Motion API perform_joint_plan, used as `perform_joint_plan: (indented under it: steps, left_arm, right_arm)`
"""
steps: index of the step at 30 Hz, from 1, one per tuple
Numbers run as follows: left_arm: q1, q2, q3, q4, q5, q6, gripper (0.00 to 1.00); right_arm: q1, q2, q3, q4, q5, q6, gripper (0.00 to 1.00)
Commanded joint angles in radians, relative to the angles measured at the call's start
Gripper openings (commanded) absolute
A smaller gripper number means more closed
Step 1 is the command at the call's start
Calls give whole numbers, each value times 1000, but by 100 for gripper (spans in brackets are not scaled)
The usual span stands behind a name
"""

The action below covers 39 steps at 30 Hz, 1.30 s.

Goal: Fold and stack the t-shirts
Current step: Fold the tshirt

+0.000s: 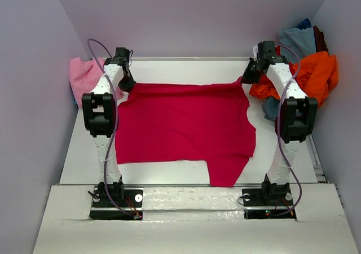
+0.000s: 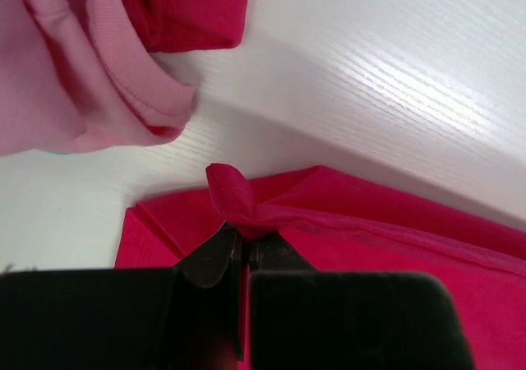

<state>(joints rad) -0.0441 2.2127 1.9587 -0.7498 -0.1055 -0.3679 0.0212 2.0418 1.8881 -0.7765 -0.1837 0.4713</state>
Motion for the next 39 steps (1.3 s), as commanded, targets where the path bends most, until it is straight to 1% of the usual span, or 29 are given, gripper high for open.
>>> perform_joint_plan:
  steps: [1, 6, 9, 10, 12, 17, 25, 32, 34, 35, 36, 37, 39]
  left_arm:
    - [-6, -110, -61, 15, -4, -2, 6]
    - [-7, -149, -148, 46, 29, -14, 6]
    - [-7, -163, -187, 53, 38, -17, 6]
    - [-7, -166, -195, 55, 38, -19, 8]
    - [-7, -182, -213, 59, 38, -19, 8]
    - [-7, -214, -277, 81, 41, -22, 8]
    - [-7, -237, -340, 109, 41, -31, 6]
    - [-7, -243, -360, 112, 41, -31, 6]
    - [-7, -243, -362, 112, 44, -29, 10]
    - [-7, -245, -368, 115, 46, -29, 18]
    - [-7, -246, -368, 115, 46, -29, 22]
    - [-7, -249, -374, 122, 47, -26, 24]
    - [-7, -258, -386, 127, 52, -26, 36]
  right_arm:
    - [16, -74, -38, 0, 1, -5, 7]
    - [25, -65, -47, -55, 21, -22, 7]
    - [25, -66, -61, -63, 23, -23, 7]
    - [25, -68, -70, -64, 24, -26, 7]
    - [25, -71, -80, -66, 27, -26, 7]
    - [34, -74, -98, -90, 32, -36, 7]
    - [34, -112, -167, -84, 46, -48, 7]
    - [34, -109, -202, -83, 50, -48, 7]
    - [34, -101, -205, -84, 50, -46, 7]
    - [34, -101, -213, -81, 49, -46, 7]
    - [34, -100, -216, -81, 49, -48, 7]
    - [34, -98, -219, -76, 49, -48, 7]
    - [34, -97, -227, -75, 52, -48, 7]
